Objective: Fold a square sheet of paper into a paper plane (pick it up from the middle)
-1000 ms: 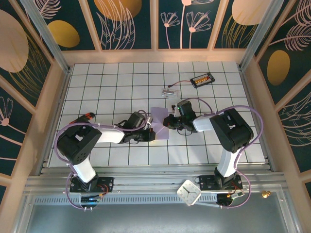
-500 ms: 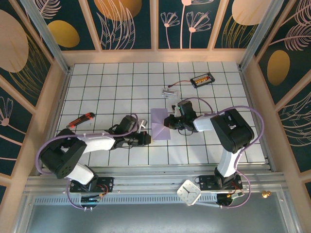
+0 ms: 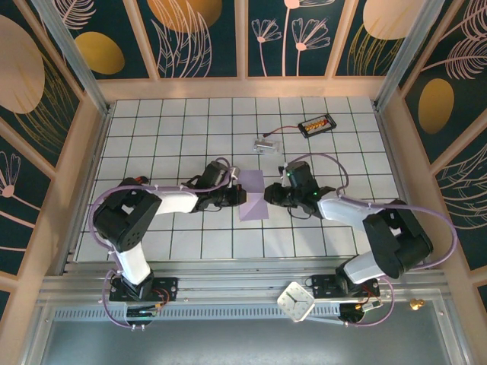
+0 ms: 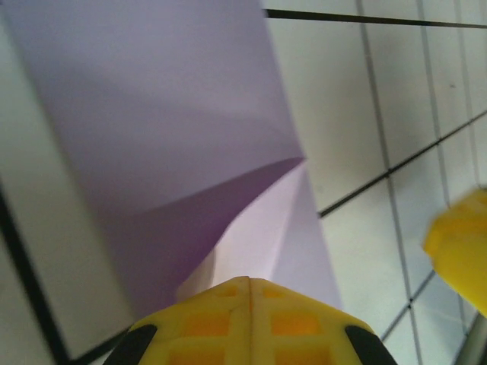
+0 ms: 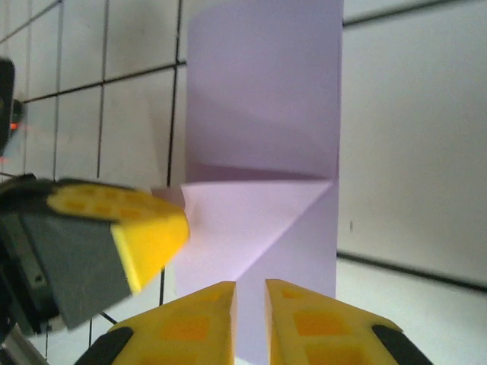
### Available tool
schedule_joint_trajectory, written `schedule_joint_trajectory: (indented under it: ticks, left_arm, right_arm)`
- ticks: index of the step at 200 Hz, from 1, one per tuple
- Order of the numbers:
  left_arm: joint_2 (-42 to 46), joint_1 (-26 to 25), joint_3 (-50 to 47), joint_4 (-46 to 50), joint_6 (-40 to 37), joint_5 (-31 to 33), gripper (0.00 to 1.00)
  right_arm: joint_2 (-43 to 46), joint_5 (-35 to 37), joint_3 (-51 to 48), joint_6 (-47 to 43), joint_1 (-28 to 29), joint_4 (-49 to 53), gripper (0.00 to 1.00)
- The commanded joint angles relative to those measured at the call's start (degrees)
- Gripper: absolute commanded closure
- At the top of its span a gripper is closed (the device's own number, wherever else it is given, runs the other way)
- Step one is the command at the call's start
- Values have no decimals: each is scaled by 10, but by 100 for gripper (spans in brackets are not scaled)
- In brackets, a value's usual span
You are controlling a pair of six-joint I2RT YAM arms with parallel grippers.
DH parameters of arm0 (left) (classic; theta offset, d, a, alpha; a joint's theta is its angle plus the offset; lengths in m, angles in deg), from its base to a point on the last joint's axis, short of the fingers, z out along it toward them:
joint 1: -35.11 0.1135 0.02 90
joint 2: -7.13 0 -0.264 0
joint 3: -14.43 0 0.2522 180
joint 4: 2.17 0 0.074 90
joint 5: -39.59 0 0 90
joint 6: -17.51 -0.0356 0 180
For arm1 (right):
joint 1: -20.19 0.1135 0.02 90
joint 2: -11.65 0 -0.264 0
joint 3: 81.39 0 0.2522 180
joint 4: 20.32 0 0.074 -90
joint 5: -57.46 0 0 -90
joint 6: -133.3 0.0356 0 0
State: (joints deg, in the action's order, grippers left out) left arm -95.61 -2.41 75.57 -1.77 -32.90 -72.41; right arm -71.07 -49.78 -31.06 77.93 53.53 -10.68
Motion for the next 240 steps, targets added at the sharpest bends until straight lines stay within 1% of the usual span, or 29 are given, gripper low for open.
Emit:
schedule_joint_trajectory:
  ticks: [1, 29, 54, 79, 144, 174, 212, 240]
  left_arm:
    - [-21, 4, 8, 14, -30, 9, 100]
    - [-31, 3, -4, 1, -33, 13, 100]
    - [-30, 3, -15, -9, -33, 11, 100]
    - [-34, 4, -18, -9, -38, 6, 100]
    - [-39, 4, -16, -7, -43, 0, 100]
    - [-40, 3, -15, -5, -47, 0, 100]
    - [-41, 4, -16, -1, -47, -1, 100]
    - [-40, 4, -16, 1, -48, -1, 100]
  right_arm:
    - [8, 66, -17, 50, 22, 41, 79]
    - [-3, 87, -23, 82, 45, 35, 73]
    - [-18, 94, -24, 97, 67, 30, 70]
    - [-30, 102, -22, 104, 79, 33, 70]
    - [-26, 134, -19, 94, 97, 62, 70]
    - [-36, 132, -19, 94, 103, 59, 70]
    - [-46, 91, -25, 92, 106, 9, 70]
    - [-43, 76, -23, 90, 104, -16, 70]
